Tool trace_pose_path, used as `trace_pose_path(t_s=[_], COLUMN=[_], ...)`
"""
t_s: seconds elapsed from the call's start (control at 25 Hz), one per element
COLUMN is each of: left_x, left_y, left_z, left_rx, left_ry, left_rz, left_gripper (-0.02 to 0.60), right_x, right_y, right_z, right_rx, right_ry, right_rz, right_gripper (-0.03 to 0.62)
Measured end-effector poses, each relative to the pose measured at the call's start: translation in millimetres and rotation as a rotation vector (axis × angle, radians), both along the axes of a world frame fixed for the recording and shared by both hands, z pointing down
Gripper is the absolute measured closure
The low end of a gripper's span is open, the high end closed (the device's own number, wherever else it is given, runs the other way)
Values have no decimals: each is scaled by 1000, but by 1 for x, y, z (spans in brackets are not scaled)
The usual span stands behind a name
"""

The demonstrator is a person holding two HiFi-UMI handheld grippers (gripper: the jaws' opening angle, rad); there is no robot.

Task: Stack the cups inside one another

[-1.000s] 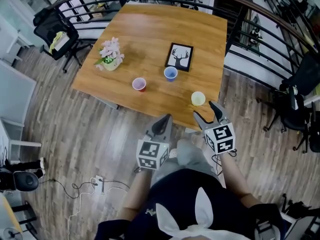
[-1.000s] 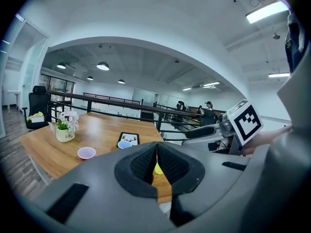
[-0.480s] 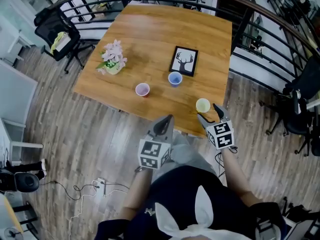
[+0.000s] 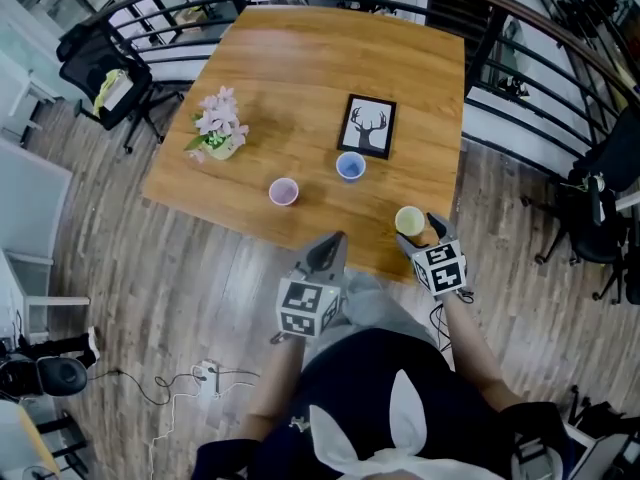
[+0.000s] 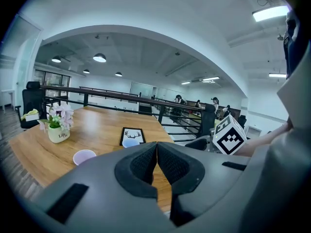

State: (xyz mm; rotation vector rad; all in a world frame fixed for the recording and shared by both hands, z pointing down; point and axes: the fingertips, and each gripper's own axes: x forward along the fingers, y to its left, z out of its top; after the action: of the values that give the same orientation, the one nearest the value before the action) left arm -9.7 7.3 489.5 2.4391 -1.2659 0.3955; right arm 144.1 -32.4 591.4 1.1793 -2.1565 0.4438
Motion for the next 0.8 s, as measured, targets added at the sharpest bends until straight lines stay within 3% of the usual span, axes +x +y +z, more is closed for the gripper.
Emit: trace_pose_path(t_s=[0.8], left_x=[-8], left_y=[-41], left_z=[25], left_rx=[-49], left_ry=[0], left_rz=[10], left_gripper=[563], right_x=[-3], right_y=[-22], right_z=[49], right_rx=[-117], right_ry=[40], right_rz=[-6], right_gripper=[226])
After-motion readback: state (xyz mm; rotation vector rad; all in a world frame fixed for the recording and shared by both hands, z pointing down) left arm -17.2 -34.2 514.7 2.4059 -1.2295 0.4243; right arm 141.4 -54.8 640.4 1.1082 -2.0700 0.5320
